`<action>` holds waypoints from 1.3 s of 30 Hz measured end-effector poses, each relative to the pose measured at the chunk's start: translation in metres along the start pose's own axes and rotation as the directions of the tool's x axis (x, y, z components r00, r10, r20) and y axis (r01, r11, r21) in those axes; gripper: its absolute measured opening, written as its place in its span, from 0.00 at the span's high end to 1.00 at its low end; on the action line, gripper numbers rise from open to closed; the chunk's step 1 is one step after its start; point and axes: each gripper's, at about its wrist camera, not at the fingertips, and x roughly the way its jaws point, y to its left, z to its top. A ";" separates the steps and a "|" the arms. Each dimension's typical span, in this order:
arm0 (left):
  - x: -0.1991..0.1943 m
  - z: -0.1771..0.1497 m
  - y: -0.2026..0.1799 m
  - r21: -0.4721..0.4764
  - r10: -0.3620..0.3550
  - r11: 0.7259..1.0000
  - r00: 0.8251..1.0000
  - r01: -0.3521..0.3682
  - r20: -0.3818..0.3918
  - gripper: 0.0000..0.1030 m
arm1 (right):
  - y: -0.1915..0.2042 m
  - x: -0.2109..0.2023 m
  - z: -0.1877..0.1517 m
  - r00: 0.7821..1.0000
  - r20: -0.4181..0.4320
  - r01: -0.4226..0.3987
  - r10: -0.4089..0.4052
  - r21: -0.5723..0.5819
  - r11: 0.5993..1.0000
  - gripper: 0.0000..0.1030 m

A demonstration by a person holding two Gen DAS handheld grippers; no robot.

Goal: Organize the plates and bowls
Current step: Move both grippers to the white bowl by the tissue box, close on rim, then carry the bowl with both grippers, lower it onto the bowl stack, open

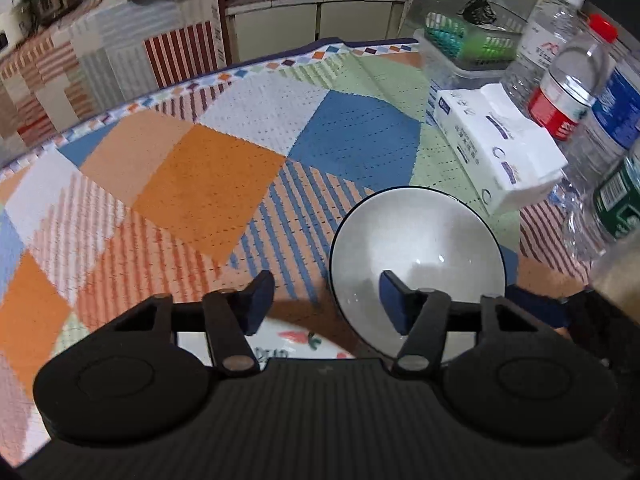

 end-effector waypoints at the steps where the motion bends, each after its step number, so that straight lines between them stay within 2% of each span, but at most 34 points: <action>1: 0.004 0.000 0.001 -0.011 -0.011 1.000 1.000 0.011 -0.003 0.52 | 0.000 0.006 0.000 1.000 -0.013 -0.017 0.017 0.001 1.000 0.15; 4: 0.014 -0.003 0.000 -0.002 -0.089 0.996 0.996 0.089 0.008 0.52 | 0.001 0.024 -0.003 0.999 -0.036 -0.030 0.029 -0.024 0.999 0.15; 7: 0.023 -0.005 -0.006 0.004 -0.096 0.995 0.995 0.097 -0.015 0.67 | -0.001 0.030 0.000 0.999 -0.021 -0.039 0.038 -0.043 0.998 0.14; 11: 0.024 -0.006 -0.008 0.004 -0.053 0.999 0.998 0.053 -0.020 0.88 | 0.002 0.030 0.004 0.999 -0.016 -0.046 0.045 -0.094 0.994 0.16; 13: 0.021 -0.006 -0.007 0.004 -0.063 0.998 0.997 0.063 -0.033 0.88 | 0.008 0.027 0.007 1.000 -0.021 -0.026 0.024 -0.125 0.992 0.16; 16: 0.011 -0.006 -0.010 0.021 -0.057 0.998 0.998 0.058 -0.024 0.88 | 0.008 0.019 0.009 0.999 -0.024 -0.038 0.036 -0.101 0.994 0.16; 25: -0.049 -0.011 -0.022 0.113 -0.091 0.989 0.996 0.092 -0.009 0.87 | 0.023 -0.038 0.011 0.999 0.052 -0.014 0.016 -0.035 0.999 0.16; 39: -0.133 -0.049 -0.027 0.199 -0.010 0.980 0.998 0.023 -0.064 0.86 | 0.070 -0.114 0.001 0.993 0.093 -0.060 0.070 -0.099 0.993 0.17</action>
